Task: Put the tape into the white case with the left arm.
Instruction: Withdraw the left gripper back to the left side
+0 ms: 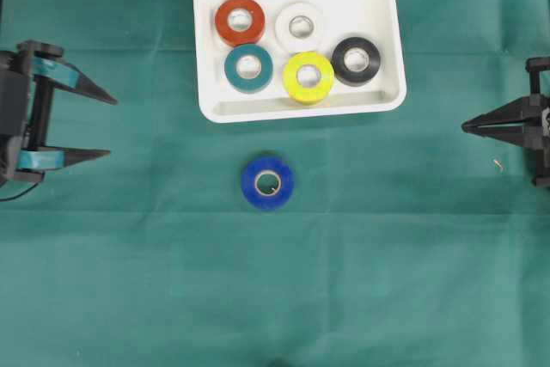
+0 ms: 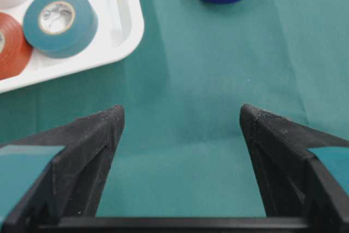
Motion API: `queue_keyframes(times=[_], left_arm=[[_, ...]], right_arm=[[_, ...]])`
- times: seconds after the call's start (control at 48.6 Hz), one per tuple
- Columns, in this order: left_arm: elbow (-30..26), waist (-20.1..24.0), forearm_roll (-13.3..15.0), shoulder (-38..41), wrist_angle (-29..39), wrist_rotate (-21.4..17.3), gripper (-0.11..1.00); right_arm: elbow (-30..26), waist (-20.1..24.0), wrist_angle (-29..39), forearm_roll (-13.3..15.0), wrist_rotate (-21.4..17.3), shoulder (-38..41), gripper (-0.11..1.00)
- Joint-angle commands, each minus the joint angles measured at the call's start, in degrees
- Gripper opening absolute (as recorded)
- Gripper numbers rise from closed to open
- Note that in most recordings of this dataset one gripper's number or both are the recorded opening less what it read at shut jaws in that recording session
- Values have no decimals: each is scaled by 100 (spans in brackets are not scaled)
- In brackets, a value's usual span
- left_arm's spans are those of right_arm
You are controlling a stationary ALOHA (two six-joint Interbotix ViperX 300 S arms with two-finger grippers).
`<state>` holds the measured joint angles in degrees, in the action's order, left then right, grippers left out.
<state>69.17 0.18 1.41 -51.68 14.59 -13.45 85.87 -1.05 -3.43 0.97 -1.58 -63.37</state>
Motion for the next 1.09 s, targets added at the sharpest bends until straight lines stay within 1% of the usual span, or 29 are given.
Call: queue_keyframes(times=[0.0, 0.103, 0.206, 0.473, 0.638, 0.844, 1.07], left_arm=[[35, -18, 18, -193, -26, 9, 86], [105, -18, 9, -422, -26, 9, 86], [105, -18, 18, -466, -9, 9, 86], [88, -18, 9, -272, -9, 9, 86], [-18, -35, 18, -123, -44, 9, 86], [-264, -193, 9, 378, -53, 0, 86], [-642, -510, 9, 1204, -158, -9, 86]], right_arm=[[-62, -9, -44, 9, -9, 35, -9], [-62, -9, -44, 0, -9, 35, -9], [-62, -9, -62, 9, -9, 35, -9], [-62, -9, -62, 0, -9, 35, -9], [-62, -9, -62, 0, -9, 35, -9], [-53, -9, -62, 0, -9, 35, -9], [-62, -9, -53, 0, -9, 35, -9]])
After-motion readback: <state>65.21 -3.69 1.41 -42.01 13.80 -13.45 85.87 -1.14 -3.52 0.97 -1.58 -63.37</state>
